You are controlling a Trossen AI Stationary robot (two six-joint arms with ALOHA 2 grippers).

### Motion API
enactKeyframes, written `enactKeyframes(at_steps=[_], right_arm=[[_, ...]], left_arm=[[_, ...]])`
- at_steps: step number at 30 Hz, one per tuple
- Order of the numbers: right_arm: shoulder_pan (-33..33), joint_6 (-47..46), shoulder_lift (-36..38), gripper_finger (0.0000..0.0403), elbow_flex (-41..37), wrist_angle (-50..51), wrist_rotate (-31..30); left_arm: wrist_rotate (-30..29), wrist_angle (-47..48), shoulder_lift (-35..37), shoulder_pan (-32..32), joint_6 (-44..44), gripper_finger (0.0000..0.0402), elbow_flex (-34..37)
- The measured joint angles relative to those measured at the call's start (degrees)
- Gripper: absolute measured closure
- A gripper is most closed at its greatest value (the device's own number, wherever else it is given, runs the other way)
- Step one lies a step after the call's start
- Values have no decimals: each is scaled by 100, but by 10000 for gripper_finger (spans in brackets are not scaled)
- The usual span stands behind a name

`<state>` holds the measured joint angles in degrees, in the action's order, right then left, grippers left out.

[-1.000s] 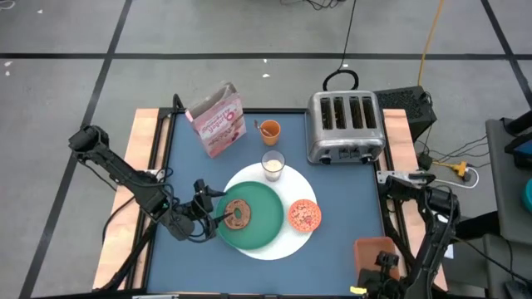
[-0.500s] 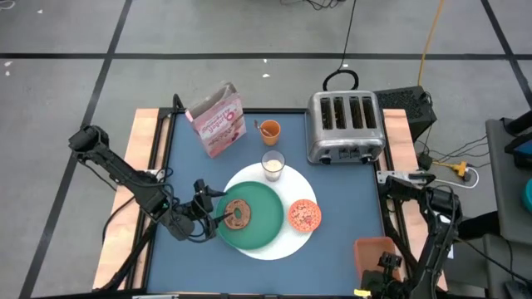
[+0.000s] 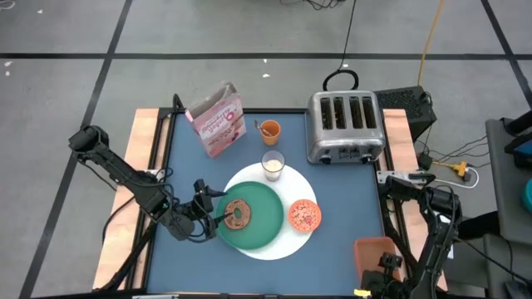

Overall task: Arrange a breakfast setting
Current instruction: Put the apple on the green plate

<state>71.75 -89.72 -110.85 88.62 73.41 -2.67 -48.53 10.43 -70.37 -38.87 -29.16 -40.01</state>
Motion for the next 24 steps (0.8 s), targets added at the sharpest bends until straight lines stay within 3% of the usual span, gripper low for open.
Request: enactKeyframes(at_steps=[6, 15, 24], right_arm=[[-2, -367, 0, 18, -1, -78, 423], [-2, -624, 0, 20, -2, -46, 428], [-2, -626, 0, 60, -2, 237, 430]], left_arm=[[0, -2, 0, 0, -5, 80, 0], [0, 0, 0, 0, -11, 80, 0], [0, 0, 0, 0, -33, 80, -1]])
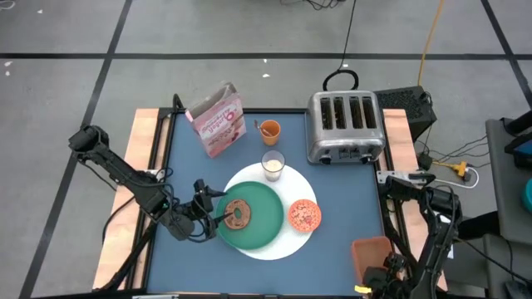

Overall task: Arrange a breakfast setting
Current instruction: Put the apple on the green plate

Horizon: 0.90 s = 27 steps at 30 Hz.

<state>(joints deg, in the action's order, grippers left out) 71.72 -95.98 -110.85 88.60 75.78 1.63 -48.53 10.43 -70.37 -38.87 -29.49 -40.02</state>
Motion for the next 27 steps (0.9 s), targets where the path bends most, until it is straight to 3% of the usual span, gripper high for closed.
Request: enactKeyframes(at_steps=[12, 19, 27], right_arm=[[-120, -3, 0, 96, 0, 24, -446], [-113, -709, 0, 99, 2, 5, 155], [-76, -975, -57, 99, 2, -52, -295]], left_arm=[[0, -1, 0, 0, 2, 80, 0], [0, -1, 0, 0, 4, 80, 1], [0, 1, 0, 2, 5, 80, 1]])
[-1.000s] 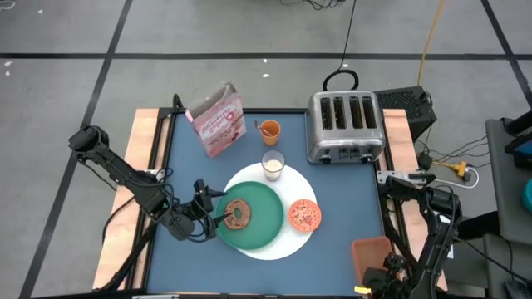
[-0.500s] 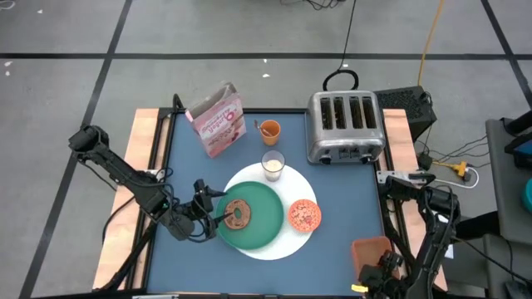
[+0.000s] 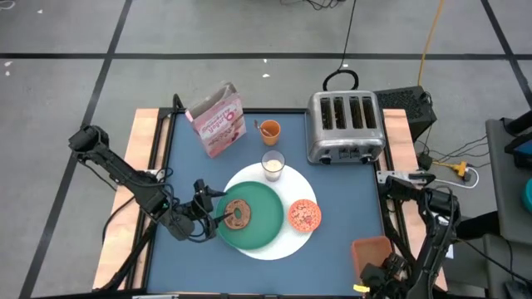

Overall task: Arrange a breakfast setting
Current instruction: Put the apple on the green plate

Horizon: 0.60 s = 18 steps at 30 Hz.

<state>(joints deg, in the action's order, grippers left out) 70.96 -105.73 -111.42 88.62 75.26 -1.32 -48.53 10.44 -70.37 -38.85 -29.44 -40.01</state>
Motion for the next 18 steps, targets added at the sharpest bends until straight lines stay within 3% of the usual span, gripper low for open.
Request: enactKeyframes(at_steps=[13, 18], right_arm=[[26, 341, -323, 100, 0, -18, 240], [26, 350, -323, 117, 0, -26, 273]], left_arm=[[2, -4, 0, 0, 1, 80, -2], [2, -4, 0, -2, 6, 80, -1]])
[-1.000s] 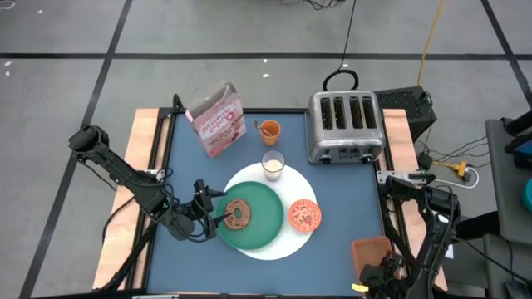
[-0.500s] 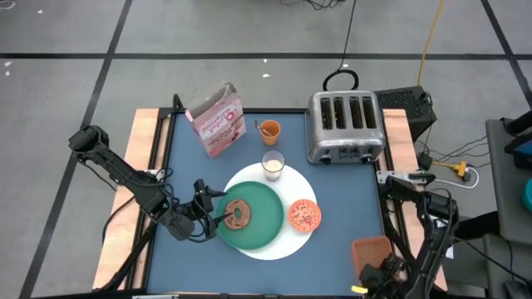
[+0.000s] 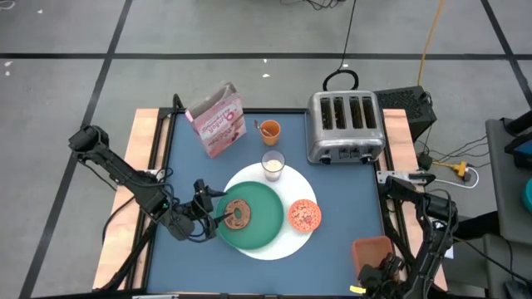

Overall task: Arrange a breakfast setting
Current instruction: Put the apple on the green plate

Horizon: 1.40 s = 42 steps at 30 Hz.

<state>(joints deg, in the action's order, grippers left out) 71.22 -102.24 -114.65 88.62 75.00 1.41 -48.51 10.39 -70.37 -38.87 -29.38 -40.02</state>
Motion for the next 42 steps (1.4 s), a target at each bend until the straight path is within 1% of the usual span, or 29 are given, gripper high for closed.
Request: enactKeyframes(at_steps=[7, 16, 25, 30, 37, 42], right_arm=[[0, 32, -2, 141, 0, 2, 22], [-35, 144, -2, 143, 0, 4, 35], [-216, 821, -4, 143, 0, 74, 116], [-341, 916, -4, 143, -2, 244, 321], [-407, 1161, -1, 143, -2, 291, 341], [-453, 1159, 244, 144, -2, 349, 335]], left_arm=[[-1, 0, 0, 2, 6, 80, 0], [0, 0, 0, 2, -7, 80, 0], [-2, -20, 0, 2, -7, 80, -1], [0, -20, 0, 1, -7, 80, 1], [0, -25, 0, 2, -5, 80, -1], [-2, -42, 0, 2, -5, 80, 1]])
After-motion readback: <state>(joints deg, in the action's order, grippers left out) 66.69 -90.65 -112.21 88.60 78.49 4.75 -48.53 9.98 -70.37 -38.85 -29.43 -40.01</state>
